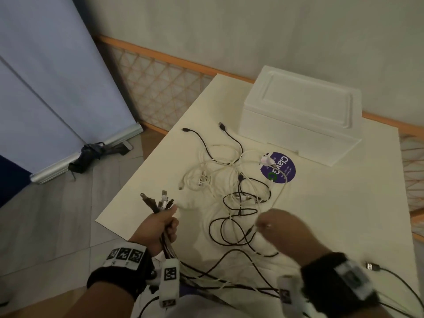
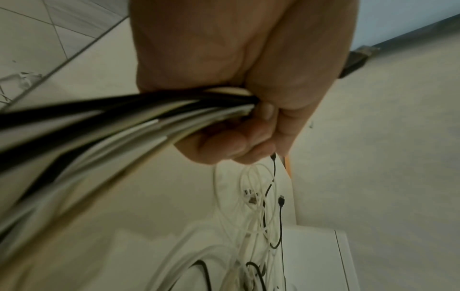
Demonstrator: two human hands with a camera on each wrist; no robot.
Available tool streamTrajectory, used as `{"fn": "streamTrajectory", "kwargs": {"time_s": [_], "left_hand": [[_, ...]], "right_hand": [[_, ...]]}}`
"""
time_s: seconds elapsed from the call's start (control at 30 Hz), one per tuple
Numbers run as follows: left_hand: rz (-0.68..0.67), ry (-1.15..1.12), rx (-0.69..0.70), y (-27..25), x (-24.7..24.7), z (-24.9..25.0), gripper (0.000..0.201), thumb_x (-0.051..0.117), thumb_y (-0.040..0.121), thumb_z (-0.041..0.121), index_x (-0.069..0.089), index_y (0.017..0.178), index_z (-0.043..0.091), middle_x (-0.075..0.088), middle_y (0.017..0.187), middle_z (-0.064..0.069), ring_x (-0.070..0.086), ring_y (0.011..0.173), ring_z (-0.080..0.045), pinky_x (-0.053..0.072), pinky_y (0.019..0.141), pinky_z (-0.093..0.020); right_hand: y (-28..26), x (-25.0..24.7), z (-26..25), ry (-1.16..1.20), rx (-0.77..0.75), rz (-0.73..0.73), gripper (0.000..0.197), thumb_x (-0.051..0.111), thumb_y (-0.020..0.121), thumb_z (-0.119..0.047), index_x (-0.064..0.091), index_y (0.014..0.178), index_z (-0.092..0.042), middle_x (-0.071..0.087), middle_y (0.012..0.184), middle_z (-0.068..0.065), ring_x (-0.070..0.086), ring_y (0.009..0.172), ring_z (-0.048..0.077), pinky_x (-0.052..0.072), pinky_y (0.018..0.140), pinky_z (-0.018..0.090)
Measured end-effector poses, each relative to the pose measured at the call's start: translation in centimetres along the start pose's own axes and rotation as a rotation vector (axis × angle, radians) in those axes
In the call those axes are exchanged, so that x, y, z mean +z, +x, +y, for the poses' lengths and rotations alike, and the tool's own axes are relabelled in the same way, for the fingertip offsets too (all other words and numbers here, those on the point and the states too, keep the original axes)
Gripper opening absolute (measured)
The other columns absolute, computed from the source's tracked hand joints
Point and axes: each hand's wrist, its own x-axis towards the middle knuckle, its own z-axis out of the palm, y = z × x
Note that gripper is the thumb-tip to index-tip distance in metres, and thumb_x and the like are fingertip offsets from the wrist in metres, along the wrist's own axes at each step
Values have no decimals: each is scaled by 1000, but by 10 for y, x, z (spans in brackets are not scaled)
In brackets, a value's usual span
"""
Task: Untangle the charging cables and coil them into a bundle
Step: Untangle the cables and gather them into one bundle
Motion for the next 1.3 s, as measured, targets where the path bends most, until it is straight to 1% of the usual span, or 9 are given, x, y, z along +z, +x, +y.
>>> {"fn": "streamTrajectory", "kwargs": {"time_s": [0.23,0.33,0.4,0.6,0.7,0.83,1.0,1.2,1.3], "left_hand": [[113,-218,8,14,-9,9,46,51,96,37,46,61,8,53,62,-7,44,37,-11,42,40,-20],[84,-172,14,14,-10,16,41,53,96,33,53,65,6,60,70,-10,46,38,-11,44,41,-21],[52,-118,11,13,-7,21,38,54,96,30,56,67,6,64,74,-12,46,38,-11,44,41,-22],[-63,-22,-11,15,10,38,28,54,96,27,64,95,1,74,96,-11,38,39,-9,38,42,-22],[-146,-17,49,14,30,52,24,54,96,24,66,105,5,73,104,-5,28,41,-8,32,41,-21],[-215,-45,147,13,57,67,16,55,94,20,65,90,8,57,67,-3,30,40,-7,30,40,-21],[-148,-84,305,22,61,86,28,49,98,24,61,80,6,72,84,-9,47,46,-11,38,43,-23],[-80,-259,321,35,50,114,33,48,98,26,52,67,13,64,62,-3,63,77,-19,45,75,-35],[-153,-367,288,30,57,115,42,51,97,23,44,56,14,39,47,-1,52,50,-18,54,71,-38]], "right_hand": [[91,42,-97,-101,-304,-71,44,40,93,-11,43,137,-13,43,141,8,48,118,30,41,98,40],[108,46,-104,-279,-288,-88,26,52,76,-17,67,97,-13,65,99,7,63,83,26,49,63,33],[117,45,-101,-277,-212,-68,16,72,48,-22,62,60,-22,57,61,-3,56,51,16,36,43,22],[123,10,-95,304,-59,332,17,47,94,-21,63,97,-15,62,93,0,58,85,17,47,75,35],[118,-2,-104,381,-89,367,14,52,94,-22,63,100,-16,62,98,-1,57,90,15,46,80,31],[119,0,-117,400,-146,287,20,52,92,-28,59,111,-28,65,98,-4,61,86,13,49,78,30],[113,-12,-95,179,-187,241,26,47,90,-36,64,103,-21,70,91,-1,64,85,20,46,78,32],[111,-20,-38,131,50,377,11,61,85,-16,72,87,-17,61,120,2,57,108,21,46,92,33],[108,-43,-37,295,52,497,11,61,88,-13,72,89,-14,63,108,0,57,100,15,44,90,27]]}}
